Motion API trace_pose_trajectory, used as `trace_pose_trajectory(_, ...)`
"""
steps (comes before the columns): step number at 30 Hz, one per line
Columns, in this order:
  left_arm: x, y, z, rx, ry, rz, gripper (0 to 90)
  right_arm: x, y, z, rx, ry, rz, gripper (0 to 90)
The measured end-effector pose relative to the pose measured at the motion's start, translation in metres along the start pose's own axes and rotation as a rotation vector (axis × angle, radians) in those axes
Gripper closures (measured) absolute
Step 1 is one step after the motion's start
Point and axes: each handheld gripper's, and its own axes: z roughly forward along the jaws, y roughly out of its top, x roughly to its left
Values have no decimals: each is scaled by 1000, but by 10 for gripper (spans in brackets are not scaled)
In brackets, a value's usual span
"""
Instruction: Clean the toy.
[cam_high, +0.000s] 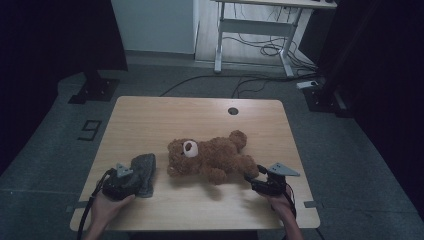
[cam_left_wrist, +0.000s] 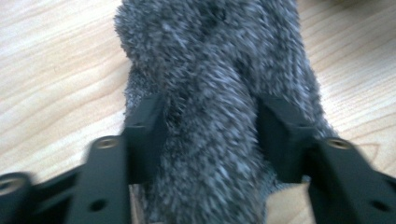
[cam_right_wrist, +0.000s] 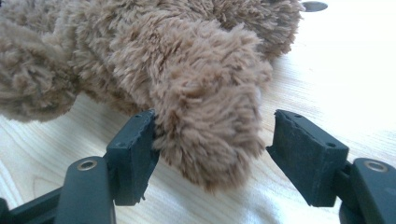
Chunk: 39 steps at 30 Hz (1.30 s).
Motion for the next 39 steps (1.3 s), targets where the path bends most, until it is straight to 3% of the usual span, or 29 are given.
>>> trace_pose_trajectory(5,4,3,-10,-66,7,-14,235,-3,-2,-7,-4,0,9,298)
trace_pose_trajectory(9,1,6,-25,-134,1,-19,201,-5,-4,-14,-10,-1,17,286)
trace_pose_trajectory(14,-18,11,-34,-185,-55,0,202,-6,-10,-23,-3,14,34,265)
trace_pose_trajectory(16,-29,12,-34,-203,-100,-5,204,-6,-13,-26,1,17,41,254)
trace_pose_trajectory(20,-55,11,-23,-187,-167,22,207,-5,-18,-31,29,22,37,229)
trace_pose_trajectory(25,-79,9,-6,-173,-214,37,209,-5,-25,-30,76,34,46,207)
trace_pose_trajectory(29,-88,10,1,-163,-230,52,213,-2,-26,-27,97,38,39,198)
trace_pose_trajectory(39,-95,12,7,-169,-248,63,221,1,-28,-27,99,27,38,181)
